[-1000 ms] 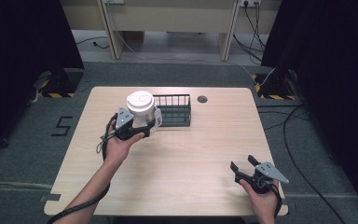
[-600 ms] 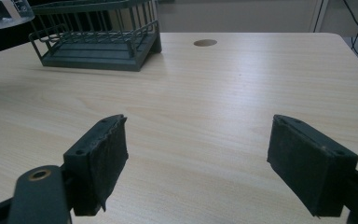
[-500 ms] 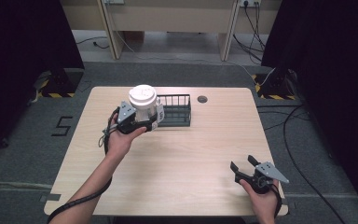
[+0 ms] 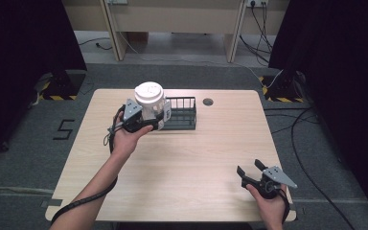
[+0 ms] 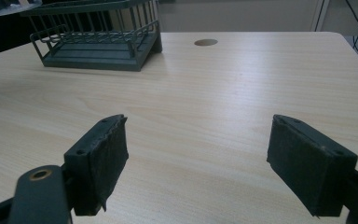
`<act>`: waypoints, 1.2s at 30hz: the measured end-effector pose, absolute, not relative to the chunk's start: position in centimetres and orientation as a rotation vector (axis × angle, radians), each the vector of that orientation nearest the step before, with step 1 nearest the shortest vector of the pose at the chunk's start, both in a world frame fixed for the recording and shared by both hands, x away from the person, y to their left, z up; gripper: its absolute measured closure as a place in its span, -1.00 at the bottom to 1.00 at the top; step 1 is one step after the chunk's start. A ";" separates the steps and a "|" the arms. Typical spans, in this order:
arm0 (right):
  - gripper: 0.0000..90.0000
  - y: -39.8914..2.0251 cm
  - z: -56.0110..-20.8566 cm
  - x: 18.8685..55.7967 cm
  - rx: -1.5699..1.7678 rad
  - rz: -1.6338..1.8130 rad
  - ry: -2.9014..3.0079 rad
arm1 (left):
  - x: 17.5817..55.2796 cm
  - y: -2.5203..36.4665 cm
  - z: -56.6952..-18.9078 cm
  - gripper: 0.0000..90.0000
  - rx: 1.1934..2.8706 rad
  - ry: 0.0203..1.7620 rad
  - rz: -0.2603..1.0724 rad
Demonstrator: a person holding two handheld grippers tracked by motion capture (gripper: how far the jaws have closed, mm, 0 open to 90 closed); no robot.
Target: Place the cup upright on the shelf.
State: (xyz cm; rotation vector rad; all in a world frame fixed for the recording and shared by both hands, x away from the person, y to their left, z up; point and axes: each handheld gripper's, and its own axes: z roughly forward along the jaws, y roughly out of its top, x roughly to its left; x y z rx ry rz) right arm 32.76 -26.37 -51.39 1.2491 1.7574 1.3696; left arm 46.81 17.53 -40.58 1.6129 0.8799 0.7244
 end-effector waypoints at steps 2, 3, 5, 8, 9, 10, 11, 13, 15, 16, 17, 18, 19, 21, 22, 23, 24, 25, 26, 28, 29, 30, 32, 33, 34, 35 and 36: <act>-0.54 -26.4 -51.4 32.8 1.249 1.368 1.758 | 46.9 17.5 -40.5 -0.61 1.611 0.880 0.724; -0.54 -26.4 -51.4 32.8 1.246 1.367 1.758 | 47.0 17.4 -40.5 -0.61 1.613 0.879 0.724; -0.54 -26.4 -51.4 32.7 1.250 1.369 1.757 | 47.1 17.4 -40.5 -0.61 1.612 0.880 0.725; -0.54 -26.4 -51.4 32.8 1.249 1.371 1.756 | 47.3 17.4 -40.5 -0.61 1.612 0.883 0.723; -0.54 -26.4 -51.4 32.8 1.249 1.372 1.755 | 47.4 17.4 -40.5 -0.61 1.611 0.886 0.723; -0.54 -26.4 -51.4 32.8 1.249 1.371 1.757 | 47.4 17.4 -40.5 -0.61 1.611 0.887 0.724; -0.54 -26.4 -51.4 32.8 1.249 1.371 1.757 | 47.4 17.4 -40.5 -0.61 1.611 0.887 0.724; -0.54 -26.4 -51.4 32.8 1.245 1.371 1.760 | 47.7 17.4 -40.5 -0.61 1.612 0.889 0.725; -0.54 -26.4 -51.4 32.8 1.245 1.370 1.761 | 47.8 17.4 -40.5 -0.61 1.611 0.891 0.723; -0.54 -26.4 -51.4 32.8 1.245 1.370 1.761 | 47.8 17.4 -40.5 -0.61 1.611 0.891 0.723; -0.54 -26.4 -51.4 32.8 1.245 1.370 1.761 | 48.0 17.3 -40.5 -0.61 1.608 0.893 0.724; -0.54 -26.4 -51.4 32.8 1.246 1.370 1.761 | 48.0 17.3 -40.5 -0.61 1.608 0.893 0.724; -0.54 -26.4 -51.4 32.8 1.246 1.370 1.761 | 48.1 17.3 -40.5 -0.61 1.607 0.894 0.725; -0.54 -26.4 -51.4 32.8 1.246 1.370 1.761 | 48.2 17.3 -40.5 -0.61 1.606 0.896 0.725; -0.54 -26.4 -51.4 32.8 1.246 1.369 1.761 | 48.4 17.2 -40.4 -0.61 1.604 0.896 0.728; -0.54 -26.4 -51.4 32.8 1.245 1.368 1.761 | 48.5 17.2 -40.4 -0.61 1.603 0.897 0.728; -0.54 -26.4 -51.4 32.8 1.244 1.367 1.762 | 48.6 17.1 -40.4 -0.61 1.602 0.898 0.726; -0.55 -26.3 -51.4 32.8 1.244 1.368 1.763 | 48.6 17.1 -40.4 -0.61 1.601 0.900 0.725; -0.55 -26.3 -51.4 32.8 1.243 1.368 1.763 | 48.7 17.1 -40.3 -0.61 1.602 0.900 0.727; -0.55 -26.4 -51.4 32.8 1.244 1.368 1.762 | 48.9 17.0 -40.3 -0.61 1.598 0.903 0.726; -0.55 -26.4 -51.4 32.8 1.244 1.368 1.762 | 49.0 17.0 -40.3 -0.61 1.598 0.905 0.726; -0.55 -26.4 -51.4 32.8 1.244 1.368 1.761 | 49.1 16.9 -40.2 -0.61 1.597 0.905 0.727; -0.55 -26.4 -51.4 32.8 1.244 1.369 1.761 | 49.2 16.9 -40.2 -0.61 1.596 0.906 0.728; -0.55 -26.4 -51.4 32.8 1.243 1.370 1.760 | 49.3 16.9 -40.1 -0.61 1.594 0.907 0.727; -0.55 -26.4 -51.4 32.8 1.244 1.369 1.760 | 49.5 16.8 -40.0 -0.61 1.592 0.908 0.729; -0.55 -26.4 -51.4 32.8 1.245 1.369 1.760 | 49.6 16.8 -40.0 -0.61 1.591 0.909 0.729; -0.55 -26.4 -51.4 32.8 1.246 1.370 1.760 | 49.6 16.8 -40.0 -0.61 1.591 0.909 0.729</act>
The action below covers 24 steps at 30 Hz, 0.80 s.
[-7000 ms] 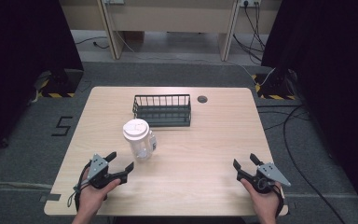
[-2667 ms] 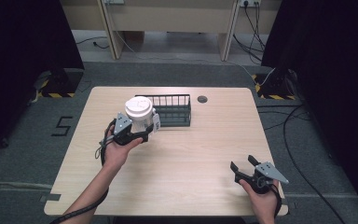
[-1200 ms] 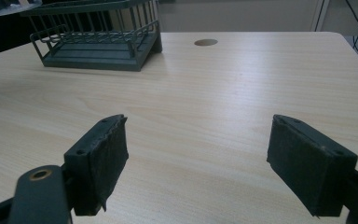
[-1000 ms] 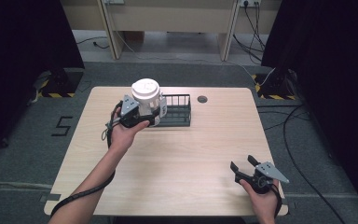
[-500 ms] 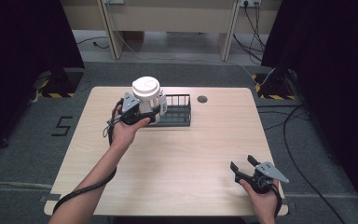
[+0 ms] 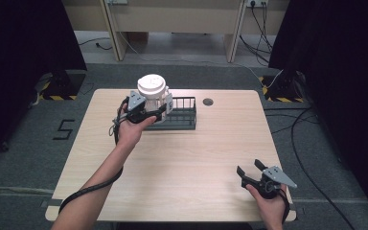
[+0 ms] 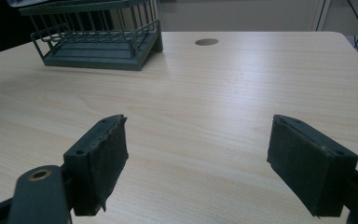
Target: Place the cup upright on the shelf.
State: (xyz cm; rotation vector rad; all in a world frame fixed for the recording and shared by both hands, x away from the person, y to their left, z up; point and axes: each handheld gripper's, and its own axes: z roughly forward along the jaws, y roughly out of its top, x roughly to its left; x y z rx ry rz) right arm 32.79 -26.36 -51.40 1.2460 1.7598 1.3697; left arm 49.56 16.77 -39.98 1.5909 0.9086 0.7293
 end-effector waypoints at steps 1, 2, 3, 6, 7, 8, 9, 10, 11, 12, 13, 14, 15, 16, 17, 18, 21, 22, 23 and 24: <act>-0.55 -26.4 -51.4 32.8 1.245 1.370 1.759 | 49.7 16.7 -39.9 -0.61 1.591 0.907 0.731; -0.55 -26.4 -51.4 32.8 1.245 1.370 1.759 | 49.8 16.7 -39.8 -0.61 1.592 0.907 0.733; -0.55 -26.4 -51.4 32.8 1.247 1.369 1.759 | 49.9 16.7 -39.8 -0.61 1.591 0.909 0.734; -0.55 -26.4 -51.4 32.8 1.246 1.371 1.759 | 50.1 16.6 -39.7 -0.61 1.590 0.911 0.736; -0.55 -26.4 -51.4 32.8 1.248 1.370 1.759 | 50.3 16.5 -39.6 -0.61 1.589 0.910 0.738; -0.55 -26.4 -51.4 32.8 1.249 1.371 1.759 | 50.3 16.5 -39.6 -0.61 1.588 0.911 0.737; -0.55 -26.4 -51.4 32.8 1.249 1.371 1.759 | 50.4 16.4 -39.6 -0.61 1.589 0.911 0.738; -0.55 -26.4 -51.4 32.8 1.249 1.370 1.759 | 50.5 16.4 -39.5 -0.61 1.590 0.909 0.740; -0.55 -26.4 -51.4 32.8 1.248 1.370 1.759 | 50.6 16.3 -39.4 -0.61 1.589 0.910 0.740; -0.55 -26.4 -51.4 32.8 1.246 1.370 1.759 | 50.7 16.2 -39.4 -0.61 1.587 0.910 0.740; -0.55 -26.4 -51.4 32.8 1.246 1.369 1.758 | 50.8 16.2 -39.3 -0.61 1.586 0.909 0.742; -0.55 -26.4 -51.4 32.8 1.248 1.369 1.757 | 50.8 16.2 -39.3 -0.61 1.586 0.909 0.742; -0.55 -26.4 -51.4 32.8 1.248 1.368 1.757 | 51.0 16.1 -39.2 -0.61 1.584 0.908 0.740; -0.55 -26.4 -51.4 32.8 1.249 1.369 1.757 | 51.1 16.0 -39.1 -0.61 1.582 0.907 0.739; -0.55 -26.4 -51.4 32.8 1.248 1.369 1.757 | 51.2 16.0 -39.1 -0.61 1.582 0.906 0.740; -0.55 -26.4 -51.4 32.8 1.249 1.369 1.757 | 51.3 16.0 -39.1 -0.61 1.582 0.906 0.741; -0.55 -26.4 -51.4 32.8 1.248 1.370 1.757 | 51.7 15.9 -39.0 -0.61 1.581 0.912 0.743; -0.55 -26.4 -51.4 32.8 1.248 1.370 1.757 | 51.8 15.8 -39.0 -0.61 1.580 0.914 0.744; -0.55 -26.4 -51.4 32.8 1.248 1.371 1.757 | 51.9 15.8 -39.0 -0.61 1.578 0.915 0.744; -0.55 -26.4 -51.4 32.8 1.249 1.370 1.757 | 51.9 15.8 -39.0 -0.61 1.578 0.915 0.744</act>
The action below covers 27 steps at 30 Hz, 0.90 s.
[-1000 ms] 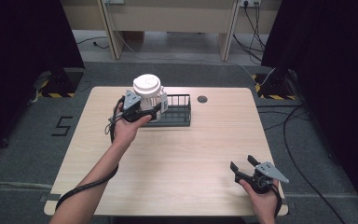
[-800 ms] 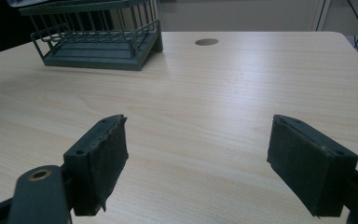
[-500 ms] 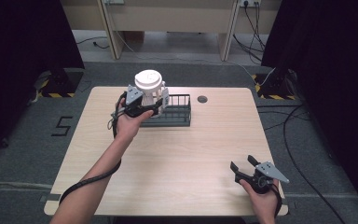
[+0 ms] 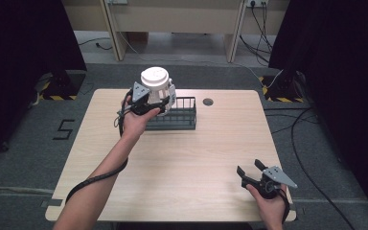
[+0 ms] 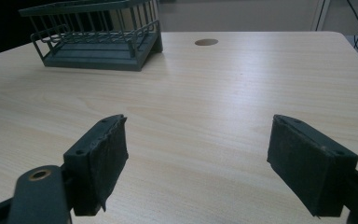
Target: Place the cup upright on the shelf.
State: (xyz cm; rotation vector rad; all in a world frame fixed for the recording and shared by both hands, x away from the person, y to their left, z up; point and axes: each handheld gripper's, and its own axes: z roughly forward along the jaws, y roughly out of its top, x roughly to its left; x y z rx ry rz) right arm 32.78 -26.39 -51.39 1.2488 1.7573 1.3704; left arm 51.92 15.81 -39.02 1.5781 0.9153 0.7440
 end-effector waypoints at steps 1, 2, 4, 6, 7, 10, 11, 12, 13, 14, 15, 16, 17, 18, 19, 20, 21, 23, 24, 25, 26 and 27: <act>-0.55 -26.4 -51.4 32.8 1.248 1.371 1.758 | 52.2 15.7 -39.0 -0.61 1.579 0.916 0.746; -0.55 -26.4 -51.4 32.8 1.249 1.371 1.758 | 52.3 15.7 -39.0 -0.61 1.578 0.918 0.748; -0.54 -26.4 -51.4 32.8 1.249 1.372 1.758 | 52.4 15.6 -39.0 -0.61 1.579 0.918 0.748; -0.54 -26.4 -51.4 32.8 1.249 1.373 1.759 | 52.8 15.4 -39.0 -0.61 1.581 0.921 0.750; -0.54 -26.4 -51.4 32.8 1.249 1.373 1.759 | 52.8 15.4 -39.0 -0.61 1.581 0.921 0.750; -0.55 -26.4 -51.4 32.8 1.250 1.376 1.761 | 53.1 15.2 -39.0 -0.61 1.583 0.925 0.748; -0.55 -26.5 -51.4 32.8 1.247 1.376 1.761 | 53.2 15.1 -39.1 -0.61 1.585 0.926 0.746; -0.54 -26.5 -51.4 32.8 1.248 1.376 1.762 | 53.4 14.9 -39.2 -0.61 1.586 0.930 0.746; -0.55 -26.5 -51.4 32.8 1.248 1.377 1.762 | 53.5 14.9 -39.3 -0.61 1.584 0.935 0.744; -0.54 -26.5 -51.4 32.8 1.250 1.377 1.761 | 53.6 14.8 -39.4 -0.61 1.587 0.937 0.745; -0.55 -26.5 -51.4 32.8 1.248 1.379 1.759 | 53.7 14.7 -39.5 -0.61 1.588 0.940 0.745; -0.55 -26.5 -51.4 32.8 1.248 1.379 1.759 | 53.7 14.7 -39.5 -0.61 1.588 0.940 0.745; -0.55 -26.5 -51.4 32.8 1.249 1.380 1.759 | 53.9 14.6 -39.7 -0.61 1.592 0.946 0.745; -0.55 -26.5 -51.4 32.8 1.249 1.380 1.759 | 53.9 14.6 -39.7 -0.61 1.592 0.946 0.745; -0.54 -26.5 -51.4 32.8 1.249 1.380 1.760 | 54.1 14.6 -39.9 -0.61 1.595 0.952 0.747; -0.54 -26.5 -51.4 32.8 1.248 1.380 1.761 | 54.2 14.5 -39.9 -0.61 1.595 0.955 0.748; -0.54 -26.5 -51.4 32.8 1.246 1.380 1.760 | 54.3 14.5 -40.0 -0.61 1.593 0.958 0.748; -0.54 -26.5 -51.4 32.8 1.245 1.380 1.762 | 54.5 14.4 -40.1 -0.61 1.594 0.964 0.750; -0.54 -26.5 -51.4 32.8 1.245 1.381 1.763 | 54.5 14.4 -40.1 -0.61 1.594 0.964 0.750; -0.54 -26.5 -51.4 32.8 1.245 1.381 1.763 | 54.8 14.4 -40.2 -0.61 1.596 0.967 0.753; -0.54 -26.5 -51.4 32.8 1.245 1.381 1.763 | 54.9 14.3 -40.3 -0.61 1.595 0.972 0.752; -0.54 -26.5 -51.4 32.8 1.246 1.382 1.763 | 55.0 14.3 -40.4 -0.61 1.596 0.976 0.752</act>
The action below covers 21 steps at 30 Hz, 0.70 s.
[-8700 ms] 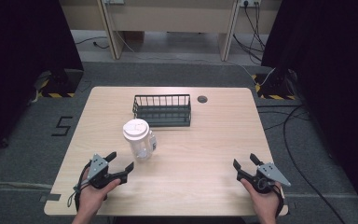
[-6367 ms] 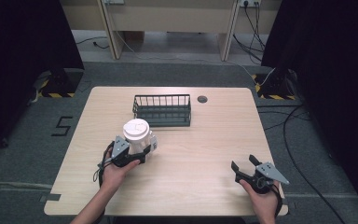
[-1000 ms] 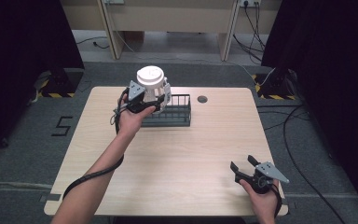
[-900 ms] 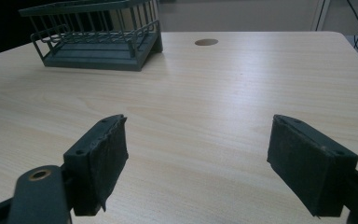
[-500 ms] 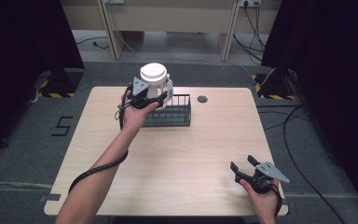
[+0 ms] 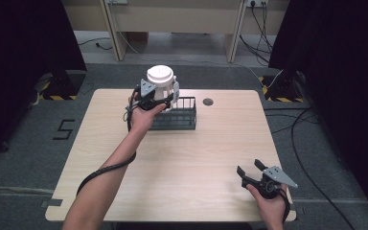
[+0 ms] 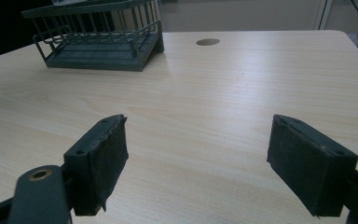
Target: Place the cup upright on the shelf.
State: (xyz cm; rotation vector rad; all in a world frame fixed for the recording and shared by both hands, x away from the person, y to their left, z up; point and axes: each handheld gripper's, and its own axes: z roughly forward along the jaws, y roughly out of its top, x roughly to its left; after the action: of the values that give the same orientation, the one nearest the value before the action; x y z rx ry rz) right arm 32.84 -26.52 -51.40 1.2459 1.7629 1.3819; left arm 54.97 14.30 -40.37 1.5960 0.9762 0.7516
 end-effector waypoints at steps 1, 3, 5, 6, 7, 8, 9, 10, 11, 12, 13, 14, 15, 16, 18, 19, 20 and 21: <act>-0.54 -26.5 -51.4 32.8 1.246 1.383 1.763 | 55.1 14.3 -40.5 -0.61 1.596 0.978 0.752; -0.54 -26.5 -51.4 32.9 1.244 1.382 1.768 | 55.2 14.1 -40.6 -0.61 1.594 0.986 0.748; -0.54 -26.5 -51.4 32.9 1.245 1.382 1.769 | 55.4 14.0 -40.9 -0.61 1.598 0.988 0.747; -0.54 -26.5 -51.4 32.9 1.246 1.383 1.768 | 55.4 13.9 -41.0 -0.61 1.596 0.987 0.747; -0.54 -26.6 -51.4 32.9 1.245 1.383 1.769 | 55.4 13.8 -41.0 -0.61 1.599 0.986 0.749; -0.54 -26.6 -51.4 32.9 1.245 1.383 1.769 | 55.5 13.8 -41.1 -0.61 1.602 0.987 0.750; -0.54 -26.6 -51.4 32.9 1.243 1.384 1.768 | 55.5 13.7 -41.1 -0.61 1.603 0.989 0.749; -0.54 -26.6 -51.4 32.9 1.243 1.385 1.768 | 55.6 13.6 -41.2 -0.61 1.602 0.991 0.748; -0.54 -26.6 -51.4 32.9 1.243 1.385 1.768 | 55.6 13.6 -41.2 -0.61 1.602 0.991 0.748; -0.54 -26.6 -51.4 32.9 1.240 1.384 1.767 | 55.7 13.5 -41.3 -0.61 1.599 0.997 0.750; -0.54 -26.6 -51.4 32.9 1.240 1.385 1.767 | 55.8 13.4 -41.4 -0.61 1.600 0.998 0.749; -0.54 -26.6 -51.4 32.9 1.242 1.387 1.767 | 55.9 13.4 -41.4 -0.61 1.599 1.001 0.750; -0.54 -26.6 -51.4 32.9 1.241 1.387 1.767 | 56.0 13.4 -41.5 -0.61 1.600 1.003 0.751; -0.54 -26.6 -51.4 32.9 1.241 1.386 1.768 | 56.0 13.4 -41.6 -0.61 1.603 1.006 0.750; -0.54 -26.6 -51.4 32.9 1.240 1.386 1.768 | 56.2 13.3 -41.7 -0.61 1.604 1.009 0.750; -0.54 -26.6 -51.4 32.9 1.239 1.386 1.768 | 56.2 13.3 -41.8 -0.61 1.607 1.009 0.751; -0.54 -26.6 -51.4 32.9 1.240 1.387 1.770 | 56.2 13.2 -41.8 -0.61 1.606 1.011 0.751; -0.54 -26.6 -51.4 32.9 1.240 1.387 1.770 | 56.2 13.2 -41.8 -0.61 1.606 1.011 0.751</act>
State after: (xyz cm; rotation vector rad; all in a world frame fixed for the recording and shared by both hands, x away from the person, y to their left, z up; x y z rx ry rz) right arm 32.87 -26.59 -51.40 1.2405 1.7695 1.3871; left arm 56.23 13.24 -41.83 1.6062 1.0113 0.7506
